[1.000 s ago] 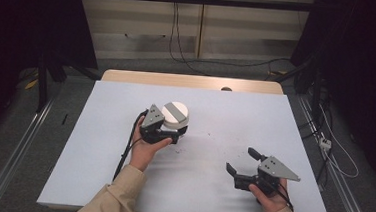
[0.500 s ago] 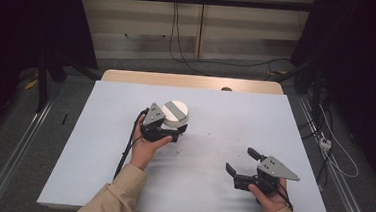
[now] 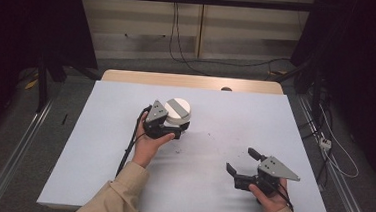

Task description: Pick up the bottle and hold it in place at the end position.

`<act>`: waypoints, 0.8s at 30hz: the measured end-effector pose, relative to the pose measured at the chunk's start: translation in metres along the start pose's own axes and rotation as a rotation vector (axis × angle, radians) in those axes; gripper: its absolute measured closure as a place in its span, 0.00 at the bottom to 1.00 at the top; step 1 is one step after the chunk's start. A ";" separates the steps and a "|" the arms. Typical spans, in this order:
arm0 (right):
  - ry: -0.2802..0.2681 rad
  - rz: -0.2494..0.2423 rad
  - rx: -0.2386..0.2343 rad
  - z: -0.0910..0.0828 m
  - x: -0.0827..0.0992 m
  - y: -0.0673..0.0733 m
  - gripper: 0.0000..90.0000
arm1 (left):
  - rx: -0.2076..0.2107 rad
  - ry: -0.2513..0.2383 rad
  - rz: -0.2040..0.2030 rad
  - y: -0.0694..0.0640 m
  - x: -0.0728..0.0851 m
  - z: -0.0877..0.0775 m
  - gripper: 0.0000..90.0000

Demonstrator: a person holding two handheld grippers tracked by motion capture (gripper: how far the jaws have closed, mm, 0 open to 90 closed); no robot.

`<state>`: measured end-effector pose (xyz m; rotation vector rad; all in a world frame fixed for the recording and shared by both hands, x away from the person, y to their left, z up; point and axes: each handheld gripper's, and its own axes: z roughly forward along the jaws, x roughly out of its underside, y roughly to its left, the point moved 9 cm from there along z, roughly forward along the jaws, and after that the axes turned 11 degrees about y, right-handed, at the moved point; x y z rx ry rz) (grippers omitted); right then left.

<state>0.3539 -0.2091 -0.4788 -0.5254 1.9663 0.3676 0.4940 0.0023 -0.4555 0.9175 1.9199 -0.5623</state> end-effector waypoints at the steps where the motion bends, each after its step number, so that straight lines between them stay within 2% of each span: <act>1: 0.000 0.000 -0.001 0.000 0.000 0.000 0.08 | -0.002 0.003 0.009 0.001 0.000 0.001 0.21; 4: -0.002 0.000 -0.001 0.000 0.000 0.000 0.08 | -0.006 0.016 0.010 0.003 0.000 0.003 0.21; 5: -0.001 0.001 -0.001 0.000 0.000 0.000 0.08 | -0.003 0.015 0.018 0.003 0.000 0.004 0.21; 16: 0.000 0.011 -0.003 0.000 0.001 -0.001 0.08 | 0.008 0.008 0.008 0.002 -0.005 0.016 0.21; 24: 0.002 0.012 -0.005 0.000 0.001 -0.001 0.08 | 0.009 0.022 0.005 0.002 -0.001 0.022 0.21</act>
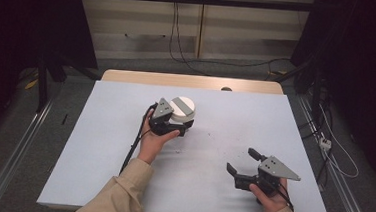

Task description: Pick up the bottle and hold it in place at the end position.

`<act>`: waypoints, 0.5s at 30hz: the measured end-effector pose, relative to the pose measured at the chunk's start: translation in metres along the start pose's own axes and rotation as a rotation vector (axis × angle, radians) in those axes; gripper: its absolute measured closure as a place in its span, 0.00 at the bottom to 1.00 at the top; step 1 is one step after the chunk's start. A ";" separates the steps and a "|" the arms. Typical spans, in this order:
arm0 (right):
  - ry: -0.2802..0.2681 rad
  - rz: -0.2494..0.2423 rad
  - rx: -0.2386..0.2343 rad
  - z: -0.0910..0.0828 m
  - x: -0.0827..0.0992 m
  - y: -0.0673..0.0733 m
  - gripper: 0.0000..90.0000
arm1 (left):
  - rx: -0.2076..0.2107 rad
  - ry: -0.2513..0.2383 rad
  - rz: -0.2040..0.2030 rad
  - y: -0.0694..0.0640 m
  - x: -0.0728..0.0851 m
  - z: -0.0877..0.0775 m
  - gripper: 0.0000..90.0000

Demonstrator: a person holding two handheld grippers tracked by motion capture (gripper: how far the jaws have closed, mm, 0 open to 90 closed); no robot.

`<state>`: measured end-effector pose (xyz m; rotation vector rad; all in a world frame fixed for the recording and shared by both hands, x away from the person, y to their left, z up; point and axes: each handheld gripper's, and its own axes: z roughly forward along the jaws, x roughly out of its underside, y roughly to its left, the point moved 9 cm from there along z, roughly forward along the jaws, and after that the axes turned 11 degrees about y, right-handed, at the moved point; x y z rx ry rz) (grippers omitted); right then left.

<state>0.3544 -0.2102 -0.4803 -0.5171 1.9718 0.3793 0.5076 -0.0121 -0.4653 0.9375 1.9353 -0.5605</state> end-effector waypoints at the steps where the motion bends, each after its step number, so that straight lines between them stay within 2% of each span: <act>1: 0.000 -0.001 0.000 0.000 0.000 0.000 0.08 | 0.003 0.001 -0.003 -0.001 0.000 0.001 0.21; 15: 0.004 0.007 -0.001 0.001 0.001 0.000 0.08 | 0.010 0.012 0.012 -0.003 0.006 0.012 0.21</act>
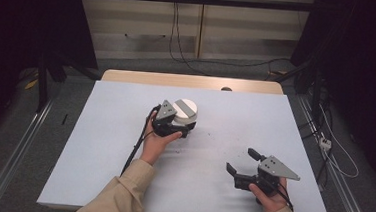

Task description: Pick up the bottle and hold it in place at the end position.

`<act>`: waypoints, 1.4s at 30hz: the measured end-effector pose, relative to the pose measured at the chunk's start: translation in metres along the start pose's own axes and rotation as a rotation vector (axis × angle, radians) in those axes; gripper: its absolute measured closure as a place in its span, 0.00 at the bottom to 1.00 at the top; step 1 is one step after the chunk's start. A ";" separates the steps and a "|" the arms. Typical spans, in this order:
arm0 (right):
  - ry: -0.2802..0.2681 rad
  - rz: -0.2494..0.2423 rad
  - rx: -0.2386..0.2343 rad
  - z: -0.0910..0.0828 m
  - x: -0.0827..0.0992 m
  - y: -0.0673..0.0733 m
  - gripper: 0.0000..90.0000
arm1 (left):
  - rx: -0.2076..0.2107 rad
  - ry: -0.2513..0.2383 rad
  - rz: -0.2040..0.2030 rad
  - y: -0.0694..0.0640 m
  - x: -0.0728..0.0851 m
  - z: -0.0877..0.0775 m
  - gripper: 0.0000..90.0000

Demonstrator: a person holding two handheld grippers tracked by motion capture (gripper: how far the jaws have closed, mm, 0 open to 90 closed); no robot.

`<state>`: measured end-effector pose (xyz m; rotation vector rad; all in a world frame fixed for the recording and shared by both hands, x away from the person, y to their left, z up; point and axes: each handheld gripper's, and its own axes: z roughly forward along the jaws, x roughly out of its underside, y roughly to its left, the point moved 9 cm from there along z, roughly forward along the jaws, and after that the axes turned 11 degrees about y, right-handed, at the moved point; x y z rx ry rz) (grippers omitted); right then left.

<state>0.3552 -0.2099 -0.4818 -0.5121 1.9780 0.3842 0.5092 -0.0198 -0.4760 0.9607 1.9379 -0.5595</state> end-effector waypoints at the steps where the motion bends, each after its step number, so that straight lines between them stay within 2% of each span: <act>1: 0.000 0.000 0.000 0.000 0.000 0.000 0.08 | 0.005 -0.002 -0.006 -0.001 0.000 0.001 0.21; 7: 0.005 0.001 -0.003 0.001 0.001 0.000 0.08 | -0.006 0.002 0.014 0.000 0.002 0.005 0.21; 17: 0.005 0.006 -0.001 0.001 0.001 -0.001 0.08 | -0.010 0.000 0.019 -0.002 0.003 0.011 0.21; 22: 0.005 0.004 -0.001 0.001 0.001 -0.001 0.08 | -0.004 0.010 0.007 -0.002 0.007 0.012 0.21; 33: 0.007 0.001 -0.001 0.001 0.001 -0.001 0.08 | -0.001 0.010 0.031 -0.003 0.009 0.011 0.21; 37: 0.007 0.002 0.000 0.002 0.001 -0.001 0.08 | -0.005 0.013 0.019 -0.003 0.009 0.011 0.21; 40: 0.008 -0.001 0.000 0.002 0.001 0.000 0.08 | -0.007 0.020 0.043 -0.004 0.009 0.010 0.21; 42: 0.010 -0.001 0.002 0.002 0.001 -0.001 0.08 | -0.004 0.020 0.020 -0.003 0.010 0.010 0.21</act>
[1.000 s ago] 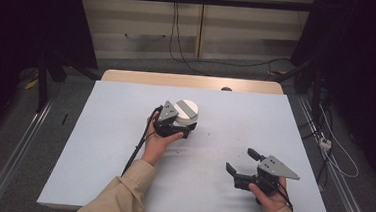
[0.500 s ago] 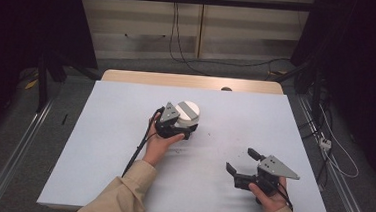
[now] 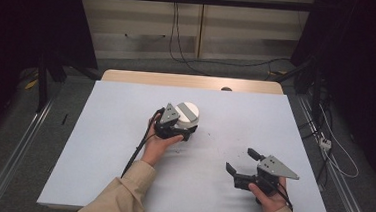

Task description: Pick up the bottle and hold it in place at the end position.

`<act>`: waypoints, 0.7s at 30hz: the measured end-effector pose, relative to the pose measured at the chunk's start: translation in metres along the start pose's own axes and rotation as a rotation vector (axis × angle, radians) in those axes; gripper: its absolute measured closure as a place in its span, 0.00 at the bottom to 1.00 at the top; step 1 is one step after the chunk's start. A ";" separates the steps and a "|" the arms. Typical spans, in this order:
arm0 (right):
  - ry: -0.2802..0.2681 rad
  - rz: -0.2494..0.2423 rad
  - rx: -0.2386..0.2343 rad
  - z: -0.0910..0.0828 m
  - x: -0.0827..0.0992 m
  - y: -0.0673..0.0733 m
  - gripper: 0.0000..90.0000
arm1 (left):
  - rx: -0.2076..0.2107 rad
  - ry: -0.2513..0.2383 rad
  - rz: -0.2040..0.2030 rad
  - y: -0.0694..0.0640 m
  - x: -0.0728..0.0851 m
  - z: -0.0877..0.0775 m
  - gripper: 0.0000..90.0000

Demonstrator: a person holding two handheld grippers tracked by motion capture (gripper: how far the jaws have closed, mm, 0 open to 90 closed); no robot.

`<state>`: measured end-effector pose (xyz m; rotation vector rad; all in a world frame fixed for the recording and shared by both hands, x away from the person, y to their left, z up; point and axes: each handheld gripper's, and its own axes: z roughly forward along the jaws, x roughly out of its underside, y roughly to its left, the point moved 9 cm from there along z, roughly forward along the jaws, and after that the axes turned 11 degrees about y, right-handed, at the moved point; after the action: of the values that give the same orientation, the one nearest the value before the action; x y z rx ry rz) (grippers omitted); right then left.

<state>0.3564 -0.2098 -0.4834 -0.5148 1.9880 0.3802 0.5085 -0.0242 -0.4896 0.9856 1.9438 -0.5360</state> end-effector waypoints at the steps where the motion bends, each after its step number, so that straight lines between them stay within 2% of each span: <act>1: 0.001 -0.002 0.000 0.000 0.000 0.000 0.08 | 0.004 0.000 -0.001 0.001 0.000 0.000 0.21; 3: 0.000 -0.004 0.001 0.000 0.000 0.000 0.08 | 0.003 0.000 -0.016 0.001 0.001 -0.001 0.21; 6: 0.005 -0.002 -0.005 0.000 0.000 0.001 0.08 | -0.006 0.004 0.003 0.000 0.001 -0.001 0.21; 8: 0.009 0.001 -0.009 0.001 0.000 0.002 0.08 | -0.008 0.010 -0.012 0.000 0.002 -0.002 0.21; 14: 0.027 0.005 -0.032 0.008 -0.002 0.006 0.08 | -0.004 -0.020 -0.039 0.001 0.004 -0.006 0.21; 21: 0.053 -0.019 -0.044 0.016 -0.008 0.011 0.08 | -0.011 -0.033 -0.030 0.000 0.006 -0.008 0.21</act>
<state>0.3664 -0.1914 -0.4828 -0.5761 2.0281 0.4033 0.5028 -0.0157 -0.4901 0.9369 1.9332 -0.5550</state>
